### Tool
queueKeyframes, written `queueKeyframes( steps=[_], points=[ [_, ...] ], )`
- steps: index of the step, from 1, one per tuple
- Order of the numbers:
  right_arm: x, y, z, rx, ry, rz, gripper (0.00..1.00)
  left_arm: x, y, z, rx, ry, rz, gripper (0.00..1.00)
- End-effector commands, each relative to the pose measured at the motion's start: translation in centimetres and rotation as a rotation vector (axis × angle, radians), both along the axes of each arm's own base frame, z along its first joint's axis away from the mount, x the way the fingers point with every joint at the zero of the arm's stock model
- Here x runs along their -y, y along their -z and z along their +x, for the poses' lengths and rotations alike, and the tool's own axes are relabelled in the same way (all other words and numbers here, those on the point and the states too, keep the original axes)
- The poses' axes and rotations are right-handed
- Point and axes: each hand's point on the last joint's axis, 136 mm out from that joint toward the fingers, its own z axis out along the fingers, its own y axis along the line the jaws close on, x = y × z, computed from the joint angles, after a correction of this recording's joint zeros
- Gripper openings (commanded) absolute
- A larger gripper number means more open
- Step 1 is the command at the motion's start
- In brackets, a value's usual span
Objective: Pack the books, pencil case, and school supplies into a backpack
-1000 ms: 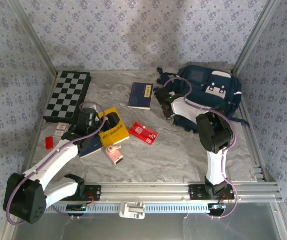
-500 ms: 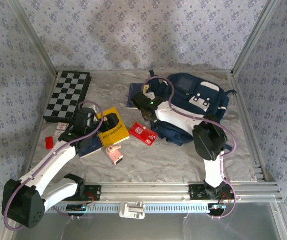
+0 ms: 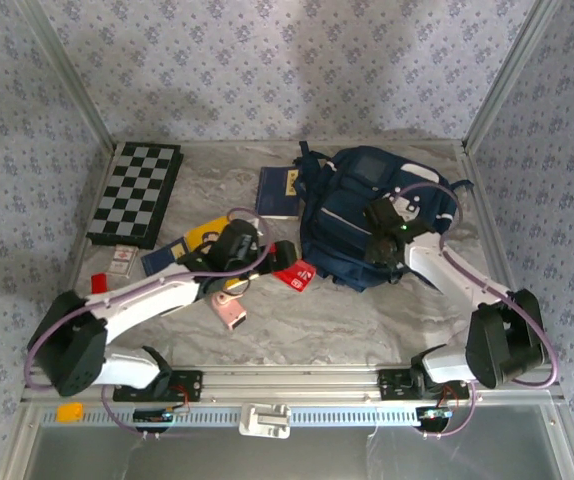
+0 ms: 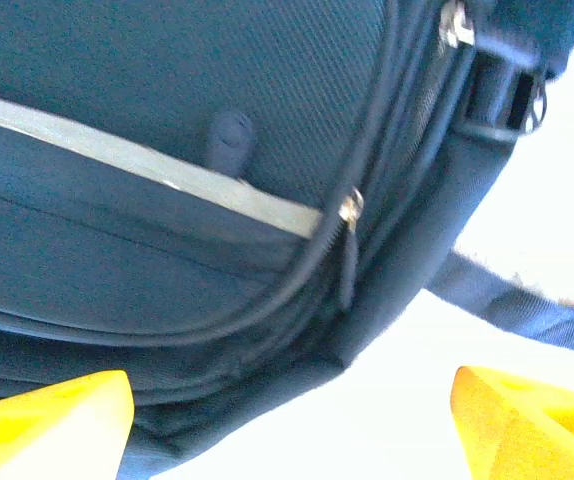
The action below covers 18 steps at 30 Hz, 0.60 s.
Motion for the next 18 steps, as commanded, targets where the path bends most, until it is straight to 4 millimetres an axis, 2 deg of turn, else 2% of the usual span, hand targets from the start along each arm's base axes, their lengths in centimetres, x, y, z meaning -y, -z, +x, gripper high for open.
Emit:
queueKeyframes(
  steps=[1, 3, 5, 9, 11, 14, 16, 18],
  points=[
    [-0.3, 0.3, 0.9, 0.049, 0.003, 0.133, 0.85, 4.1, -2.1, 1.2, 0.082, -0.003, -0.071, 1.00],
    [0.0, 1.1, 1.3, 0.047, 0.001, 0.151, 0.85, 6.2, -1.5, 1.7, 0.091, 0.007, -0.073, 1.00],
    [-0.5, 1.6, 2.3, 0.062, -0.022, 0.173, 0.86, 7.8, -0.6, 2.4, 0.082, 0.012, -0.073, 1.00],
    [-2.7, 3.0, 3.4, 0.055, -0.071, 0.242, 0.86, 8.6, 0.9, 4.3, 0.096, -0.032, -0.053, 1.00],
    [-4.1, 3.3, 3.7, 0.050, -0.085, 0.252, 0.86, 7.9, 1.0, 5.3, 0.121, -0.055, -0.037, 1.00],
    [-7.6, 3.6, 3.7, 0.061, -0.126, 0.277, 0.86, 6.2, 1.4, 6.9, 0.119, -0.078, -0.029, 1.00],
    [-9.9, 3.4, 3.8, 0.072, -0.155, 0.271, 0.85, 4.5, 1.4, 7.9, 0.118, -0.101, -0.032, 1.00],
    [-12.4, 3.2, 3.9, 0.083, -0.155, 0.303, 0.85, 1.9, 1.1, 9.0, 0.125, -0.144, -0.029, 1.00]
  ],
)
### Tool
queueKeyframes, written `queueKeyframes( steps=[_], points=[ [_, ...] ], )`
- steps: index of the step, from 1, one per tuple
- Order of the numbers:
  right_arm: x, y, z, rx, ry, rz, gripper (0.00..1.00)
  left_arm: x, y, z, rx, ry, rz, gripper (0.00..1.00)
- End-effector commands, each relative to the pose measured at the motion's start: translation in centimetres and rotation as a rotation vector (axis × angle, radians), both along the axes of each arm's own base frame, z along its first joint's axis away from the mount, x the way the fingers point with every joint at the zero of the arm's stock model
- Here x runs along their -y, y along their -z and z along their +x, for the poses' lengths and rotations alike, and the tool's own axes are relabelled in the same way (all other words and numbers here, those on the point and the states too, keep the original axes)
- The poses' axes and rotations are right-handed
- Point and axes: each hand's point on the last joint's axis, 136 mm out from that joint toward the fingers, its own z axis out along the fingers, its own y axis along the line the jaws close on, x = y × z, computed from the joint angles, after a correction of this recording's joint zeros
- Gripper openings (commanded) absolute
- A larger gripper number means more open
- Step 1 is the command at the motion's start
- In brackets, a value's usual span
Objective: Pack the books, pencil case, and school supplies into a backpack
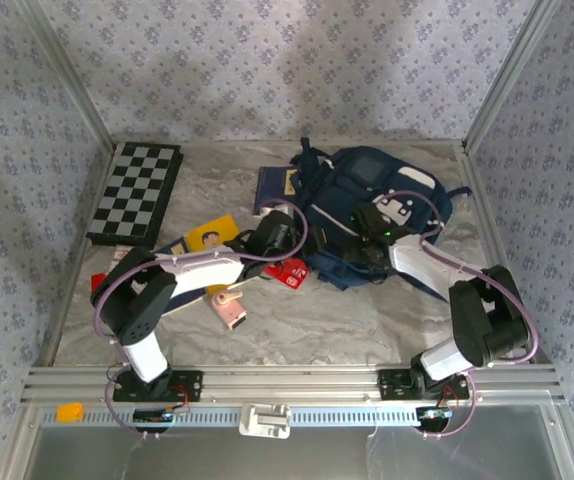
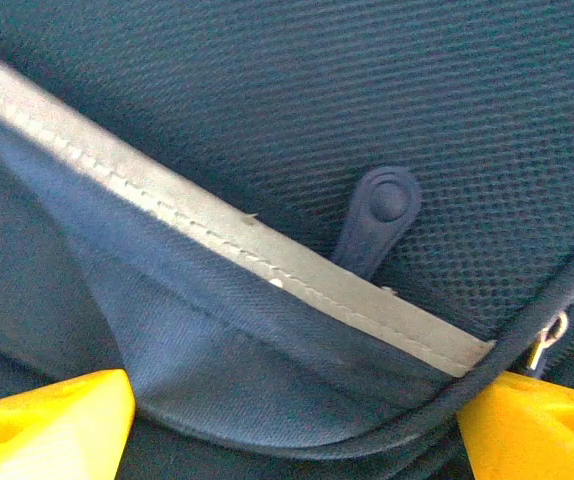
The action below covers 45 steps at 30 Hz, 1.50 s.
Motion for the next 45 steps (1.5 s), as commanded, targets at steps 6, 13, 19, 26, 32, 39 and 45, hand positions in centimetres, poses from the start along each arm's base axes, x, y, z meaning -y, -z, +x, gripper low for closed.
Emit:
queueKeyframes(
  steps=[6, 13, 19, 26, 32, 39, 45],
  points=[
    [-7.3, -4.0, 0.9, 0.079, -0.043, 0.104, 0.87, -8.0, -3.2, 2.1, 0.067, -0.081, 0.023, 1.00],
    [-0.3, -5.3, -1.7, 0.055, 0.094, 0.074, 0.94, -5.8, -3.3, -1.8, 0.006, -0.004, 0.005, 1.00],
    [6.5, -4.4, -2.5, 0.038, 0.251, 0.145, 1.00, 0.4, -3.1, -4.9, -0.023, 0.081, -0.057, 1.00],
    [10.5, -3.2, 0.3, 0.071, 0.286, 0.219, 1.00, 5.1, -1.4, -5.4, -0.056, 0.106, -0.073, 1.00],
    [9.7, -2.1, 3.2, 0.100, 0.259, 0.286, 1.00, 5.3, 0.1, -4.1, -0.045, 0.060, -0.029, 1.00],
    [9.3, -0.2, 6.0, 0.111, 0.253, 0.305, 0.87, 5.2, 0.8, -2.8, -0.019, 0.039, 0.005, 1.00],
    [9.2, 0.2, 6.9, 0.150, 0.269, 0.318, 0.51, 4.3, 1.4, -0.6, -0.013, 0.013, 0.020, 1.00]
  ],
)
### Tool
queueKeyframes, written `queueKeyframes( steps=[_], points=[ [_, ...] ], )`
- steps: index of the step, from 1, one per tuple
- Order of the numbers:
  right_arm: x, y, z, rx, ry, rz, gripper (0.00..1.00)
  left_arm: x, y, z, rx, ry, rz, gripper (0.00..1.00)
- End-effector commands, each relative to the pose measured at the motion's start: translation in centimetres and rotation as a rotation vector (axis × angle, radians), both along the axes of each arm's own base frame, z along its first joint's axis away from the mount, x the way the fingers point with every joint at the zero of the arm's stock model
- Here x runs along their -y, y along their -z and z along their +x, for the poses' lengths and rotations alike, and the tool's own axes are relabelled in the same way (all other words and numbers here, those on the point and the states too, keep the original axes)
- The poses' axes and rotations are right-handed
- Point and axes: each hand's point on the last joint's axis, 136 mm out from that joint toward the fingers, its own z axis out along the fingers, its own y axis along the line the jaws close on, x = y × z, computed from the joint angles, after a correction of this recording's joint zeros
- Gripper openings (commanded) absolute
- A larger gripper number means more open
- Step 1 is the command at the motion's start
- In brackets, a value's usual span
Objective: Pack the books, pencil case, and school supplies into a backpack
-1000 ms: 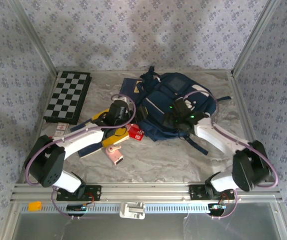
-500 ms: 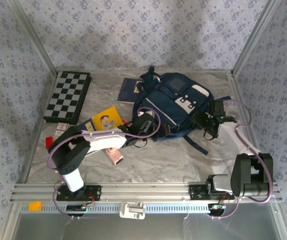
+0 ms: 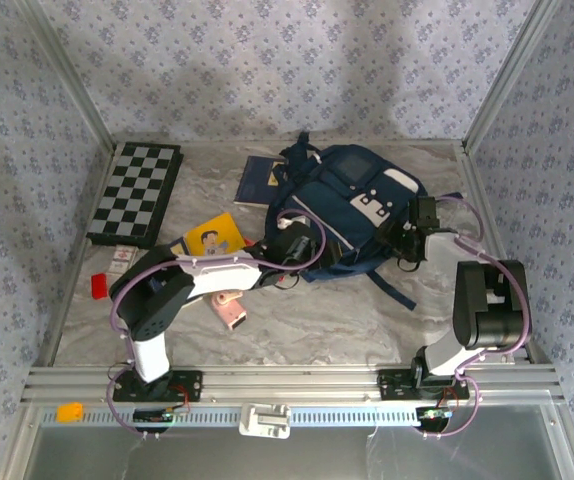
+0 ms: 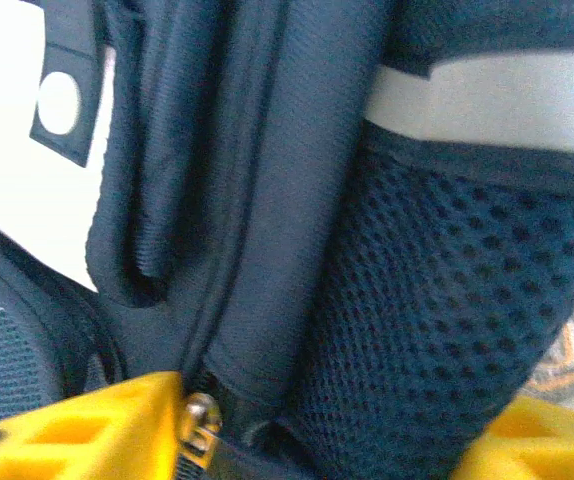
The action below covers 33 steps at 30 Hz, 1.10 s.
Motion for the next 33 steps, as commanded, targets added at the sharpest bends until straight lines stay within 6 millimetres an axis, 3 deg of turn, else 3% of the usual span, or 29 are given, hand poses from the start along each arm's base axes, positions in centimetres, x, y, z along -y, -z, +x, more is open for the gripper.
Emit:
queueKeyframes(
  steps=[1, 4, 7, 15, 19, 25, 28, 31, 33],
  points=[
    [-0.1, -1.1, 1.5, 0.070, 0.014, 0.012, 0.45, -0.3, -0.8, 3.0, 0.062, -0.033, -0.002, 1.00],
    [-0.1, -1.5, 1.5, 0.094, 0.025, 0.028, 0.18, -0.6, -0.9, 4.1, 0.076, -0.033, 0.003, 1.00],
    [-0.2, -2.1, 1.1, 0.099, 0.022, 0.032, 0.04, -0.5, -1.2, 5.2, 0.097, -0.024, -0.001, 1.00],
    [-1.4, -4.9, -2.8, 0.145, 0.123, 0.118, 0.00, -0.3, -2.9, 10.0, 0.149, 0.031, -0.005, 1.00],
    [-2.2, -7.1, -3.9, 0.199, 0.172, 0.158, 0.00, -1.1, -4.7, 10.9, 0.187, 0.067, 0.020, 1.00],
    [-1.7, -9.2, -4.7, 0.245, 0.291, 0.209, 0.00, -3.7, -9.5, 8.6, 0.261, 0.105, 0.068, 1.00],
    [-1.7, -10.1, -4.7, 0.259, 0.321, 0.221, 0.00, -4.4, -10.7, 6.0, 0.266, 0.127, 0.104, 0.99],
    [-1.5, -10.3, -5.2, 0.240, 0.345, 0.220, 0.00, -3.7, -10.9, 2.7, 0.272, 0.151, 0.109, 0.95],
    [-1.5, -10.7, -5.3, 0.252, 0.360, 0.246, 0.00, -1.9, -10.4, -0.5, 0.268, 0.203, 0.098, 0.94]
  ],
)
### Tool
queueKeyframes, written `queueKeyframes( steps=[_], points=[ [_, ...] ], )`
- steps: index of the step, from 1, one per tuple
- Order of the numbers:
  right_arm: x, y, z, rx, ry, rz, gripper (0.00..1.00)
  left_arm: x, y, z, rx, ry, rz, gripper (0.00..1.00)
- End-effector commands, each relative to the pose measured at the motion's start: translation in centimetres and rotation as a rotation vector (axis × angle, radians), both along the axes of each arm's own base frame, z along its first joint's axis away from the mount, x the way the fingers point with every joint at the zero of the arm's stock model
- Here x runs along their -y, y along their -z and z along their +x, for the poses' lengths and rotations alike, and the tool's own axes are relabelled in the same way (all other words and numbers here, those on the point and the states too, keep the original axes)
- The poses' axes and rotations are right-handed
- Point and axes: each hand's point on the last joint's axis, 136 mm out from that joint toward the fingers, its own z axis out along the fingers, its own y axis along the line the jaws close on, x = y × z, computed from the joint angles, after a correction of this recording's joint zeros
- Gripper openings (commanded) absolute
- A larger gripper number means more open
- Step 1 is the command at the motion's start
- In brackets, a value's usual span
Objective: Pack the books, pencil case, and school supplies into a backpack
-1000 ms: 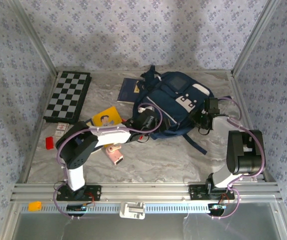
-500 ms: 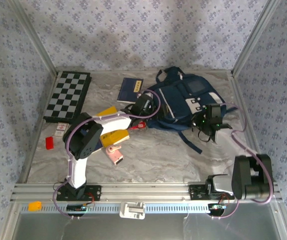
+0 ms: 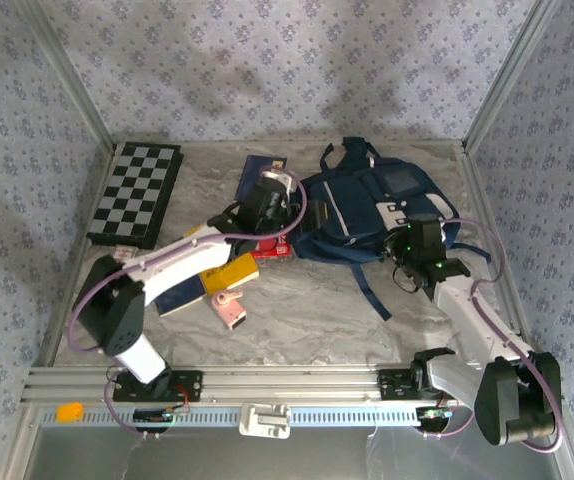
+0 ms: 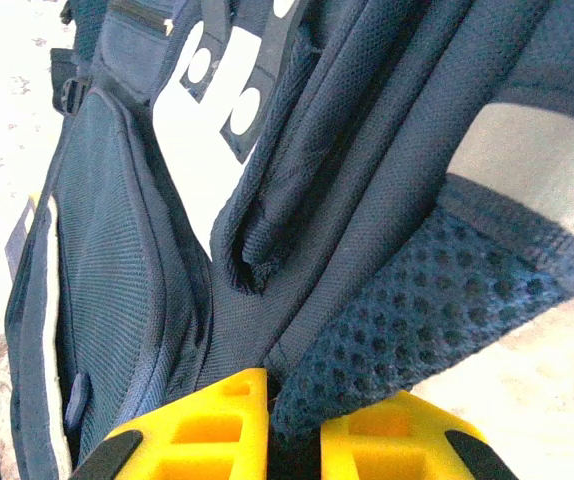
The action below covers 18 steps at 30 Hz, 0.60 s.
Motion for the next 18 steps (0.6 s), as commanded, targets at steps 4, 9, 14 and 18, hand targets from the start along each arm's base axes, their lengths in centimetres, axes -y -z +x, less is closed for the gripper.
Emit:
queueKeyframes(
  steps=[4, 9, 14, 18],
  points=[
    [-0.3, -3.2, 0.4, 0.073, 0.044, 0.067, 0.00, 5.0, 3.4, -8.4, -0.016, 0.128, 0.048, 0.88],
    [-1.1, -3.4, -0.1, 0.074, 0.017, 0.111, 0.00, 9.8, 4.8, -12.7, 0.045, 0.229, 0.040, 0.82],
    [-1.3, -4.4, -0.7, 0.091, 0.001, 0.125, 0.00, 14.4, 7.4, -14.4, 0.117, 0.329, 0.111, 0.79],
    [-1.9, -4.5, -0.8, 0.085, -0.018, 0.164, 0.00, 16.1, 9.2, -13.4, 0.162, 0.297, 0.109, 0.77]
  ],
)
